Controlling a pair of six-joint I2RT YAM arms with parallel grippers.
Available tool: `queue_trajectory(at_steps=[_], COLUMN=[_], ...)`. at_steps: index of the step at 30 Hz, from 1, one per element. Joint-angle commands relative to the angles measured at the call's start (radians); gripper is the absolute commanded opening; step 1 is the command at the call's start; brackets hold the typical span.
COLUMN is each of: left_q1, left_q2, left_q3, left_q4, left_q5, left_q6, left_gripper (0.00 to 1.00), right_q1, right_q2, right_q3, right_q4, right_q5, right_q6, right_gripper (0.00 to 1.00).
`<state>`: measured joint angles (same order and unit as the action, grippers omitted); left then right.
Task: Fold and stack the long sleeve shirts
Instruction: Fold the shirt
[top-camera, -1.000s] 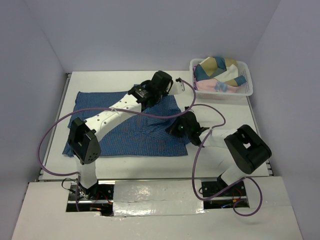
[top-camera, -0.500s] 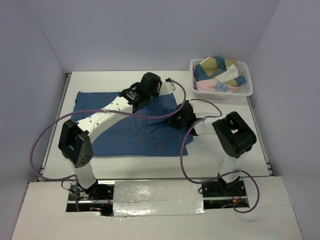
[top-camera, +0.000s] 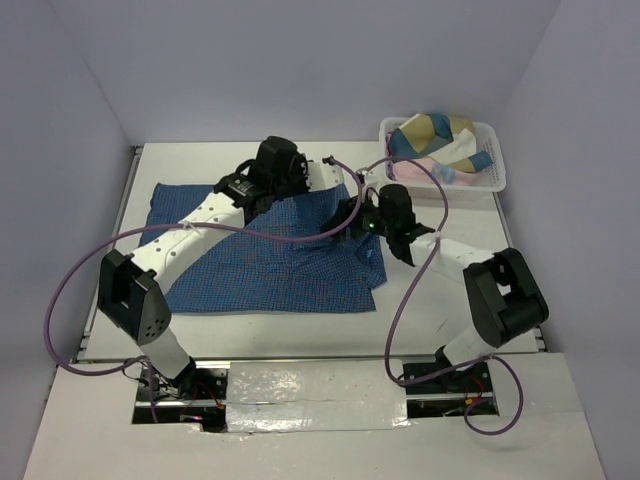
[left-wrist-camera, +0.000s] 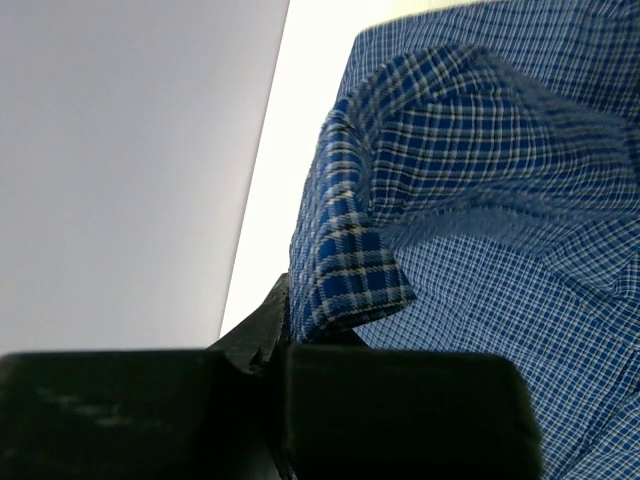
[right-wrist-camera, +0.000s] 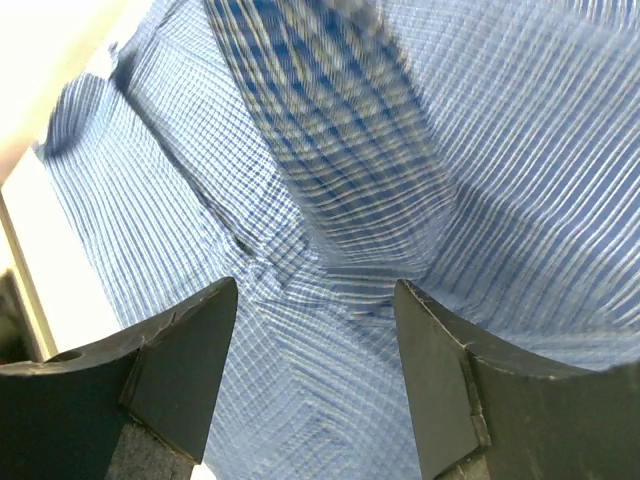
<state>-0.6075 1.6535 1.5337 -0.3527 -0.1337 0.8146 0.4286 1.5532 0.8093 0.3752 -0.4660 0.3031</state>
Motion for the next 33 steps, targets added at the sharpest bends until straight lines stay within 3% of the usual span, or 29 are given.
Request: queue_trajectory(at_steps=[1, 5, 18, 21, 22, 24, 25, 27, 31, 33], left_q1=[0.012, 0.017, 0.031, 0.041, 0.043, 0.046, 0.046, 0.046, 0.048, 0.043], left_q2=[0.005, 0.026, 0.074, 0.068, 0.066, 0.063, 0.063, 0.066, 0.077, 0.084], left_q3=[0.088, 0.121, 0.209, 0.217, 0.215, 0.212, 0.201, 0.194, 0.190, 0.184], left_q4=[-0.026, -0.090, -0.186, -0.195, -0.190, -0.172, -0.143, -0.109, -0.040, 0.000], left_q5=[0.157, 0.207, 0.220, 0.230, 0.215, 0.184, 0.165, 0.096, -0.015, -0.091], left_q6=[0.044, 0.057, 0.101, 0.098, 0.095, 0.089, 0.083, 0.067, 0.046, 0.049], left_gripper=[0.03, 0.03, 0.03, 0.02, 0.02, 0.02, 0.01, 0.00, 0.00, 0.00], right_q1=[-0.079, -0.119, -0.120, -0.117, -0.117, -0.117, -0.119, -0.116, -0.090, -0.047], right_q2=[-0.013, -0.016, 0.157, 0.183, 0.183, 0.170, 0.159, 0.121, 0.022, -0.024], right_q3=[0.027, 0.013, 0.212, 0.249, 0.260, 0.271, 0.266, 0.235, 0.154, 0.136], right_q4=[-0.047, 0.014, 0.014, -0.022, -0.059, -0.074, -0.075, -0.044, 0.063, 0.086], right_q5=[-0.229, -0.286, -0.402, -0.407, -0.396, -0.381, -0.373, -0.327, -0.196, -0.006], right_q6=[-0.281, -0.372, -0.446, -0.449, -0.449, -0.453, -0.450, -0.417, -0.361, -0.348], right_gripper=[0.72, 0.72, 0.65, 0.51, 0.37, 0.24, 0.11, 0.02, 0.00, 0.00])
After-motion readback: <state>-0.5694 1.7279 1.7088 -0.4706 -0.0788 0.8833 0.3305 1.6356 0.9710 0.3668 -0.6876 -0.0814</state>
